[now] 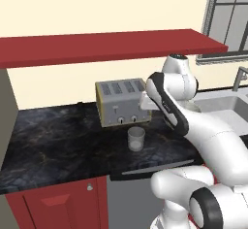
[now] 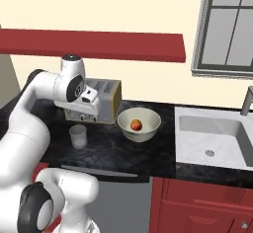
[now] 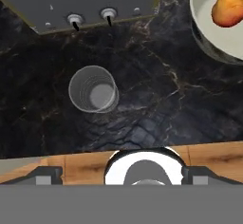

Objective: Move the glass cup from next to the sink to the open cabinet. Then, move the bowl with the peach to the fridge to clear the area for faucet cleaning.

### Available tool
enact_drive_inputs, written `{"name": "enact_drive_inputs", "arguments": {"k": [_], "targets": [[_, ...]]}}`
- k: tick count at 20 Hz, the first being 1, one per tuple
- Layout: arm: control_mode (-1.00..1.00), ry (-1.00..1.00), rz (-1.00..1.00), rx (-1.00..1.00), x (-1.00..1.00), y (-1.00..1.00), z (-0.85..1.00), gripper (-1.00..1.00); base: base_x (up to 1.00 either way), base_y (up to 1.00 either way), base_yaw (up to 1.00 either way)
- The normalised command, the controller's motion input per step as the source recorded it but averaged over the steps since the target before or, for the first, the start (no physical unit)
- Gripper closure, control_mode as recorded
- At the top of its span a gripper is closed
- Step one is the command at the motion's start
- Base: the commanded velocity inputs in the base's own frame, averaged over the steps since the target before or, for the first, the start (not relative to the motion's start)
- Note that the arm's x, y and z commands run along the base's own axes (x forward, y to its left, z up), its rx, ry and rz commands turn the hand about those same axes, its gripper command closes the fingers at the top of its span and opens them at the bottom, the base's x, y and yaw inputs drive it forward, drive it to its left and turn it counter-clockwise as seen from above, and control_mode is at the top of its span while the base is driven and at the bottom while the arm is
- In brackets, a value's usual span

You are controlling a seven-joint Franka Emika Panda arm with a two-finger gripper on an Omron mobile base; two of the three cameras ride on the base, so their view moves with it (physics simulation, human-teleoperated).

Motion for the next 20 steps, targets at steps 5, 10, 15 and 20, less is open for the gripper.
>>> {"name": "enact_drive_inputs", "arguments": {"k": [5, 10, 15, 20], "targets": [[-1.00, -0.11, -0.14, 0.00, -0.06, 0.00, -0.71, -1.00, 0.00, 0.00, 0.00], [-1.00, -0.02, -0.14, 0.00, 0.56, 0.22, -0.29, -1.00, 0.00, 0.00, 0.00], [-1.00, 0.04, -0.02, 0.00, 0.32, 0.17, -0.11, -1.00, 0.00, 0.00, 0.00], [-1.00, 0.05, 0.00, 0.00, 0.06, 0.00, -0.18, -1.00, 0.00, 0.00, 0.00]]}}
